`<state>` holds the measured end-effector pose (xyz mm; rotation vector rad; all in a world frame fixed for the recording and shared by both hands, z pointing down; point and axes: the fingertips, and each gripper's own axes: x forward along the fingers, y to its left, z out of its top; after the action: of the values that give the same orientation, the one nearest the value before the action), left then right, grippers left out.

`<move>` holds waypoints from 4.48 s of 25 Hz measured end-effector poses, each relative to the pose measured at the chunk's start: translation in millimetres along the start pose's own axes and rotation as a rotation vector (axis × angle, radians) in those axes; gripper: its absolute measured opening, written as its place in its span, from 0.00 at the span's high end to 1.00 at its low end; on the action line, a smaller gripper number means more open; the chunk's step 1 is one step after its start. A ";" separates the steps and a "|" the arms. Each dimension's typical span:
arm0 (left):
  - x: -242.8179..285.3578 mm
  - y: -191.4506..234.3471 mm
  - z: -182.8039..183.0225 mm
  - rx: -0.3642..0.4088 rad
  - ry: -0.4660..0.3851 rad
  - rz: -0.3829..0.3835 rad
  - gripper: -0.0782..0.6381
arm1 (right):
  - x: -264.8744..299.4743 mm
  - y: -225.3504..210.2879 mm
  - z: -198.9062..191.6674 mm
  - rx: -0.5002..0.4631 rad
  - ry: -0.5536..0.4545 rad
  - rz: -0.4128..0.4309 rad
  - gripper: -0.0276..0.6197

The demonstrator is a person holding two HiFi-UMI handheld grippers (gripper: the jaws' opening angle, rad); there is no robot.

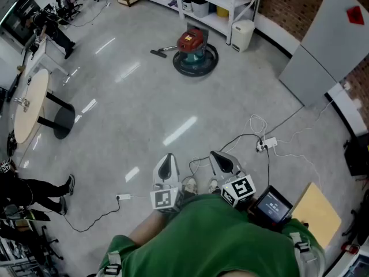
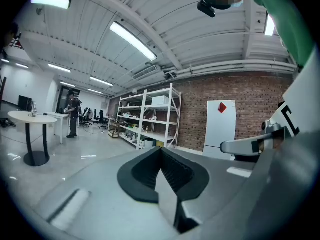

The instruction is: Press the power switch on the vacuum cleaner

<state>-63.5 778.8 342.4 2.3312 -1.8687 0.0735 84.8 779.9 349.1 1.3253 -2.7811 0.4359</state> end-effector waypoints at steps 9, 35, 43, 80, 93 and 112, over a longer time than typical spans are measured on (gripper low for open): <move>12.0 -22.7 -2.2 0.005 0.002 0.010 0.88 | -13.9 -25.9 4.0 0.010 -0.018 -0.006 0.95; 38.6 -36.6 14.3 0.048 -0.062 0.118 0.88 | -7.3 -65.7 15.5 -0.010 -0.059 0.073 0.95; 45.2 -11.4 22.3 0.030 -0.077 0.134 0.88 | 24.1 -55.1 21.8 -0.026 -0.039 0.097 0.95; 174.1 293.7 38.6 -0.123 -0.064 0.200 0.88 | 350.8 21.0 37.7 -0.126 0.066 0.100 0.95; 173.4 333.1 28.0 -0.161 -0.032 0.300 0.88 | 394.4 31.4 36.4 -0.149 0.104 0.170 0.95; 327.0 332.4 62.4 -0.088 0.003 0.312 0.88 | 483.4 -91.2 74.0 -0.054 0.068 0.157 0.95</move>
<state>-318.3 383.4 353.8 1.9649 -2.1708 0.0286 -146.4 340.0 370.4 1.0655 -2.8300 0.4005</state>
